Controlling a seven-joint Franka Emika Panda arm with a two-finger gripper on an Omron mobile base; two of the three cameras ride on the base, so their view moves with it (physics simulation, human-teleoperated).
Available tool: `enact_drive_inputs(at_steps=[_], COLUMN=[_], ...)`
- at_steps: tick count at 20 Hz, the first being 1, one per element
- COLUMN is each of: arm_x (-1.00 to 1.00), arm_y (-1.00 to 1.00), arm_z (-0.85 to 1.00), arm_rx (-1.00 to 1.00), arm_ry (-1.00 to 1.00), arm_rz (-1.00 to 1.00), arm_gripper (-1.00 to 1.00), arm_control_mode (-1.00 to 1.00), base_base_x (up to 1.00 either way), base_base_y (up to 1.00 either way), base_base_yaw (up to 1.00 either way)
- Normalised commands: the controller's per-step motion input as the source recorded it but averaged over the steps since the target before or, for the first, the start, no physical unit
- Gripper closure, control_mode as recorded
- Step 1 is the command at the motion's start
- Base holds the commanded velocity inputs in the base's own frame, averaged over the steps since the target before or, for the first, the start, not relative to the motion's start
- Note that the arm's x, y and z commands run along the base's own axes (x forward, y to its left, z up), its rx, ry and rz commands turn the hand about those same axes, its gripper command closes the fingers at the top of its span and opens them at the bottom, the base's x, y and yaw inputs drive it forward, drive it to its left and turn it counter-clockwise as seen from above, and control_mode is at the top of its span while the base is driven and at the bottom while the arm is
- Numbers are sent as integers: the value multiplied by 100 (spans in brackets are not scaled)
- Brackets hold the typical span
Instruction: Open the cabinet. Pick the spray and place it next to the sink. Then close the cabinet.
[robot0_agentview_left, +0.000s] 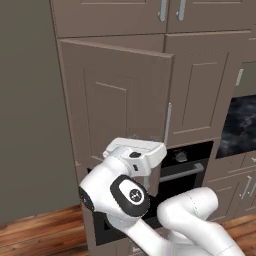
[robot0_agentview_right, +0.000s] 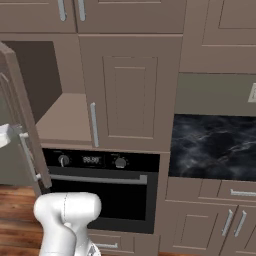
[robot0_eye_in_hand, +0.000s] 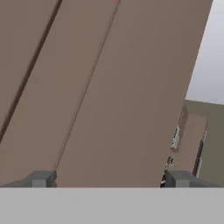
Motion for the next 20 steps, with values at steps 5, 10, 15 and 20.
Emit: enact_drive_inputs(at_steps=[5,10,15,20], arm_x=[48,55,48,52], arm_y=[-41,-22,-14,-15], arm_z=[3,13,8,14], arm_rx=[0,0,0,0], arm_ry=[5,4,1,0], arm_rz=[6,11,10,10], arm_gripper=[-100,-100,-100,-100], arm_control_mode=[-100,-100,-100,-100], base_base_x=[0,0,0,0], base_base_y=[0,0,0,0], base_base_yaw=[0,0,0,0])
